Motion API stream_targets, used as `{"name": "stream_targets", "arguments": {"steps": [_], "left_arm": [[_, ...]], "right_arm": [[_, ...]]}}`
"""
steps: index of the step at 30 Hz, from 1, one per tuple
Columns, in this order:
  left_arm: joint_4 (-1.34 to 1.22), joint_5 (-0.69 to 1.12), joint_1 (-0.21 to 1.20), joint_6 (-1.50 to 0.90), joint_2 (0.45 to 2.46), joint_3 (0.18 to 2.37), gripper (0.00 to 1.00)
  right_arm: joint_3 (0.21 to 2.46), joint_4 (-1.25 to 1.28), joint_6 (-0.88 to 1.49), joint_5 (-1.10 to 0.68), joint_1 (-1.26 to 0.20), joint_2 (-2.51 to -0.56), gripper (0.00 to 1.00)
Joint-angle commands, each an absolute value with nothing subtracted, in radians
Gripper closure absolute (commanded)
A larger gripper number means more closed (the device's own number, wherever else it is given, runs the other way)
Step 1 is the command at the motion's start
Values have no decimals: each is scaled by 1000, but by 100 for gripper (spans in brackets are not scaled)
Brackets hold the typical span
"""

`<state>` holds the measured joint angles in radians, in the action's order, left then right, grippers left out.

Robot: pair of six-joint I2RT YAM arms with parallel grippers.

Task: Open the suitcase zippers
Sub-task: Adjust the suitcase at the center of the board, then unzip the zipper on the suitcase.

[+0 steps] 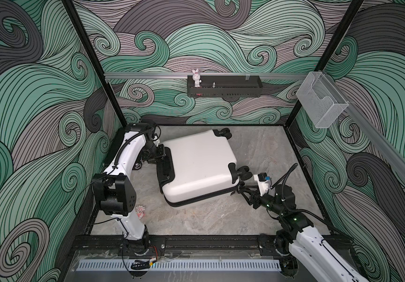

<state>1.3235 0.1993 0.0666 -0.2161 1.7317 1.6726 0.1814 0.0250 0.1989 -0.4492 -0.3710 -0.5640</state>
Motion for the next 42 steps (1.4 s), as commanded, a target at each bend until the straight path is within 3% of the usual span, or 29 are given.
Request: {"name": "stream_targets", "arguments": {"steps": [1, 8, 17, 30, 35, 42], "left_arm": [[1337, 231, 57, -181, 1751, 1719, 86], [1337, 254, 55, -183, 1753, 1719, 87], [1328, 288, 55, -183, 1727, 1700, 88], [1329, 290, 56, -178, 1700, 1676, 89], [1333, 270, 54, -171, 1692, 1680, 89], [1348, 224, 51, -128, 1662, 1664, 92]], "right_arm": [[162, 93, 129, -406, -428, -574, 50], [156, 128, 113, -278, -486, -612, 50], [192, 239, 53, -254, -514, -781, 56], [163, 284, 31, -169, -531, -708, 93], [134, 252, 62, -136, -531, -633, 100], [145, 205, 143, -47, -498, -622, 100]]}}
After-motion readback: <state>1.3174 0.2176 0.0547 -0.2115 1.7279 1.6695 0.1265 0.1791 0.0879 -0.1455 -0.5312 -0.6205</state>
